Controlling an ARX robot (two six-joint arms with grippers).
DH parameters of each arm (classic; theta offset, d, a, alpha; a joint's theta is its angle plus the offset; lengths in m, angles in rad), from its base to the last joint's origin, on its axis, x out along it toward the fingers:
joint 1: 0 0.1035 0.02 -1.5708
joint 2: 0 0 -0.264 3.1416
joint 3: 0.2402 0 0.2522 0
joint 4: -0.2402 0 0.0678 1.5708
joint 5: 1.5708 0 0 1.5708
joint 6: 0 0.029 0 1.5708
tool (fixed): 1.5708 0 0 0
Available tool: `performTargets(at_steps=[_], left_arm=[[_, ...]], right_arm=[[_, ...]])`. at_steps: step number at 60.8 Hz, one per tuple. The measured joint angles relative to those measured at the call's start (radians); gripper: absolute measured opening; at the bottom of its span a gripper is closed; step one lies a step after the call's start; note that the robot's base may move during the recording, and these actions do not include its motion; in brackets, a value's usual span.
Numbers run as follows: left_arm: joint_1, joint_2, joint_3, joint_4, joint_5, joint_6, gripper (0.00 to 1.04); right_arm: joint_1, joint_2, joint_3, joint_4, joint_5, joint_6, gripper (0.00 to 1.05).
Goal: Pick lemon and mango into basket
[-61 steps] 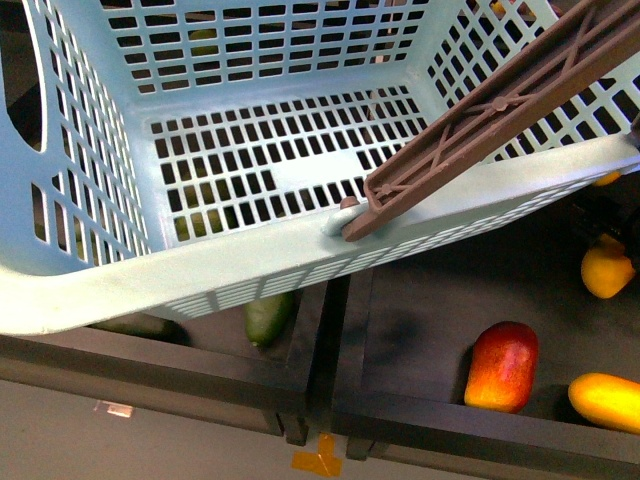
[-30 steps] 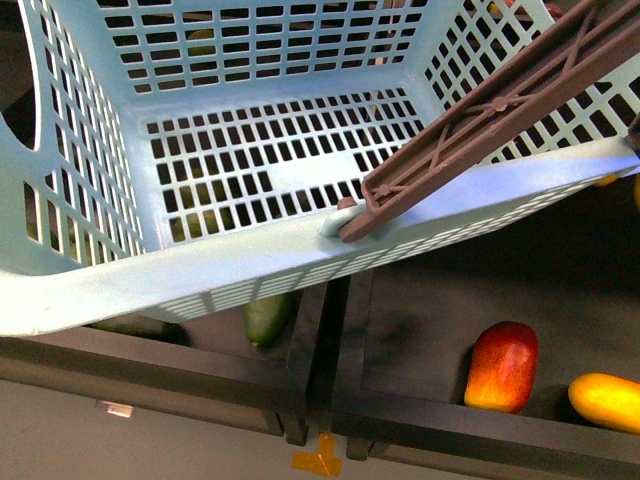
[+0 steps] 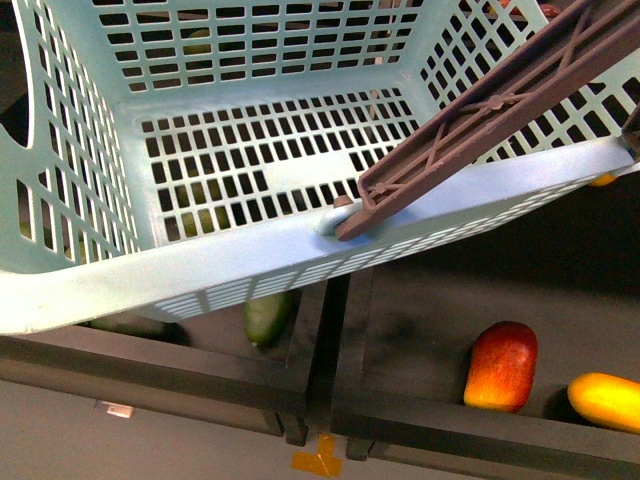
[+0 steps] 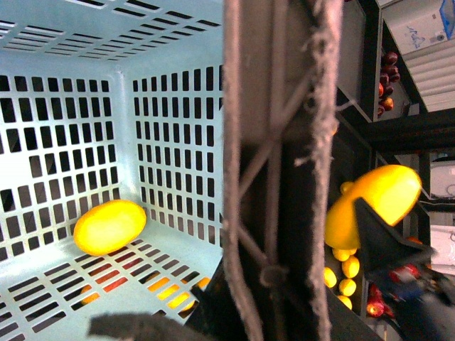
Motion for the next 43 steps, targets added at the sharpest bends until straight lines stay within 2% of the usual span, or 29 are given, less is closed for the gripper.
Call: performTargets(at_steps=[3, 10, 17, 30, 33, 41, 43], left_arm=[[0.0, 0.0, 0.0, 0.0, 0.0, 0.0, 0.05], [0.0, 0.0, 0.0, 0.0, 0.001, 0.0, 0.05], [0.0, 0.0, 0.0, 0.0, 0.001, 0.0, 0.05], [0.0, 0.0, 0.0, 0.0, 0.0, 0.0, 0.05], [0.0, 0.0, 0.0, 0.0, 0.0, 0.0, 0.05], [0.0, 0.0, 0.0, 0.0, -0.002, 0.0, 0.05], [0.0, 0.0, 0.0, 0.0, 0.003, 0.004, 0.05]], right_arm=[[0.042, -0.03, 0.0, -0.008, 0.022, 0.005, 0.58], [0.198, -0.044, 0.0, 0.0, 0.105, 0.023, 0.58], [0.296, -0.003, -0.001, 0.03, 0.157, 0.045, 0.58], [0.373, 0.101, 0.007, 0.06, 0.206, 0.103, 0.58], [0.379, 0.119, 0.007, 0.053, 0.227, 0.104, 0.65], [0.378, 0.093, 0.006, 0.02, 0.269, 0.12, 0.94], [0.372, 0.066, 0.005, 0.007, 0.282, 0.124, 0.97]])
